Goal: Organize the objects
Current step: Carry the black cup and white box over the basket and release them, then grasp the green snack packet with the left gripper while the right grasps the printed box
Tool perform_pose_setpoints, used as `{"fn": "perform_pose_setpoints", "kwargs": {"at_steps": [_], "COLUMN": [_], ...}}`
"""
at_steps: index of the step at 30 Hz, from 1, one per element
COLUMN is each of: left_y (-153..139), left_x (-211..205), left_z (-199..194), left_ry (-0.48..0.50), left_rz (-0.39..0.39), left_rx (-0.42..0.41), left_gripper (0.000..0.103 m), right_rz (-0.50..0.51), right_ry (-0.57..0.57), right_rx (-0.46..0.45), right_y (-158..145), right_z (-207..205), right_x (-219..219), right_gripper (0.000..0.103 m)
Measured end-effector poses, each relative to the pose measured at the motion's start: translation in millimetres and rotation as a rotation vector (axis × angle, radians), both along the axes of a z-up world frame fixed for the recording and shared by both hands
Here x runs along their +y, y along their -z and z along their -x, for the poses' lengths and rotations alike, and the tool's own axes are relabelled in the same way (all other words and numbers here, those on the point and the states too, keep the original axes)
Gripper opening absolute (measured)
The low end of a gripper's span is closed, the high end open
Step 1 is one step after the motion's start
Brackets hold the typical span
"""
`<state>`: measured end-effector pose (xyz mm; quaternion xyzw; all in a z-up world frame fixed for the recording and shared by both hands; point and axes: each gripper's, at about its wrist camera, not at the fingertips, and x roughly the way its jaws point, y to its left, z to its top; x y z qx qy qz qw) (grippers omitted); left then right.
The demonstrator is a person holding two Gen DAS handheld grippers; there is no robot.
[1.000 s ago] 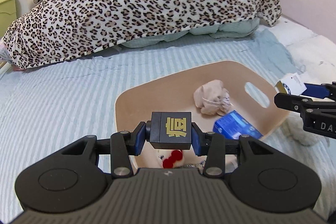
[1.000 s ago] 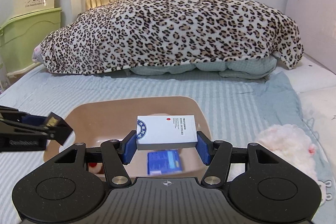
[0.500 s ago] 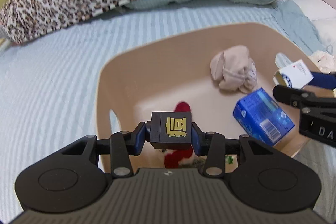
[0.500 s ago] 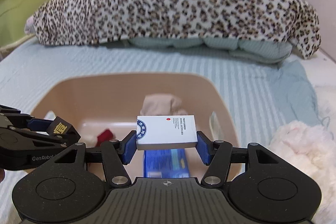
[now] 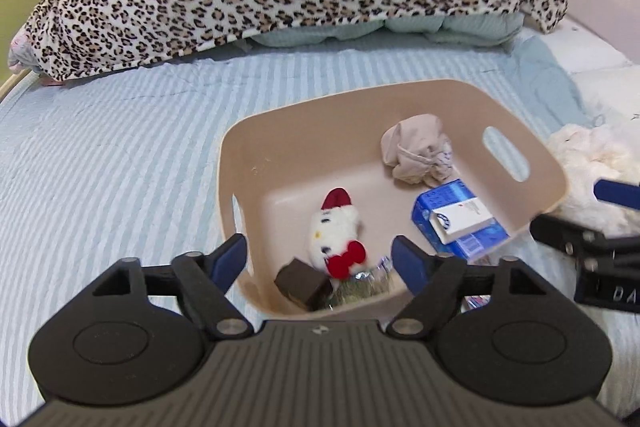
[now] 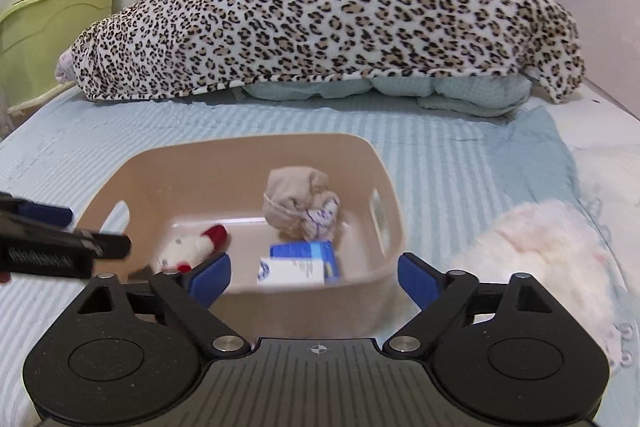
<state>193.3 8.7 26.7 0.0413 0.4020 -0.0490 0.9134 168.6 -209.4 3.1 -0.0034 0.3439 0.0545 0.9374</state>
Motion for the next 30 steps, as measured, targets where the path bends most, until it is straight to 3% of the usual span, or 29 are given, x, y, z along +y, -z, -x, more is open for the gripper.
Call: {"fn": "perform_pose_setpoints", "kwargs": {"at_steps": [8,18,26,30], "left_y": [5,56,90,91], "left_x": [-3,-27,-36,-42], "left_z": [39,51,34,30], "left_ry": [0.009,0.026,0.022,0.048], "left_rz": [-0.002,-0.037,0.04,0.094], "left_rx": [0.035,0.137,0.227,0.21], "left_gripper": [0.083,0.083,0.083,0.083], "right_rz": [0.036,0.04,0.016,0.015], "right_ry": [0.037,0.076,0.113,0.118], "right_rx": [0.057,0.13,0.203,0.224], "right_y": [15,45,75,88], "right_z": [41,53,39,34], "right_x": [-20,-27,-41,-45], "right_gripper": [0.099,0.099,0.098,0.098]}}
